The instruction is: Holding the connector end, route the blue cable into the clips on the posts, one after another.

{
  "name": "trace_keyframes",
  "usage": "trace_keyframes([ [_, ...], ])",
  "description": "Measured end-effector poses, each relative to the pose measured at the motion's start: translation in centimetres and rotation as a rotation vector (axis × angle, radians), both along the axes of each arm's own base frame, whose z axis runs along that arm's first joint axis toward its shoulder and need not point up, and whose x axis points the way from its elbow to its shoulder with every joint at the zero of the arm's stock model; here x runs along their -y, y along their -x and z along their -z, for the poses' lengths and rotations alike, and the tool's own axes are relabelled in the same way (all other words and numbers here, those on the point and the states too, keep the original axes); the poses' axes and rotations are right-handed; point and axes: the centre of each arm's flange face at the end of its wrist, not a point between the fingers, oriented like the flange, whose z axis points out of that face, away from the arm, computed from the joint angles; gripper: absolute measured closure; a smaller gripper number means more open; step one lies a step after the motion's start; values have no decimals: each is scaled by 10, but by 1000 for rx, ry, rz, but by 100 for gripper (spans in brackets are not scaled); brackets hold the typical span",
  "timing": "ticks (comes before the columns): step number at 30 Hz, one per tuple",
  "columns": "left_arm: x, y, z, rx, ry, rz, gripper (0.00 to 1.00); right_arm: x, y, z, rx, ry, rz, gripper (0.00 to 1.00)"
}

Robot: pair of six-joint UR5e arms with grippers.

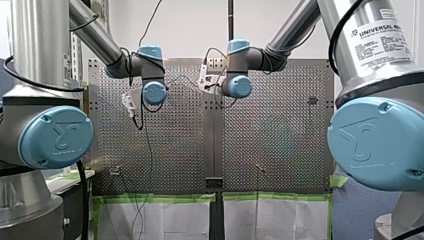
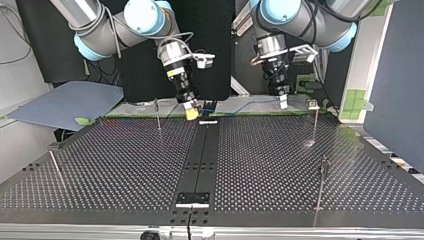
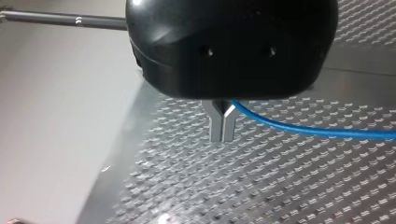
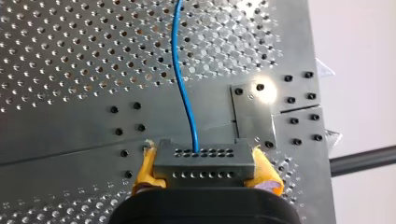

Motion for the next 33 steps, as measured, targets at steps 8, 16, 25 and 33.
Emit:
trace_keyframes([
  [8, -10, 1, -40, 36, 12, -39, 100, 10, -20, 11, -32, -4, -28, 100],
  [16, -25, 12, -69, 47, 15, -65, 100, 16, -36, -6, -25, 10, -61, 100],
  [25, -37, 21, -99, 54, -10, -48, 100, 15, -54, -38, 3, 54, -104, 100],
  [33, -39, 3, -108, 20, -38, -37, 100, 3, -70, -58, 21, 75, -134, 100],
])
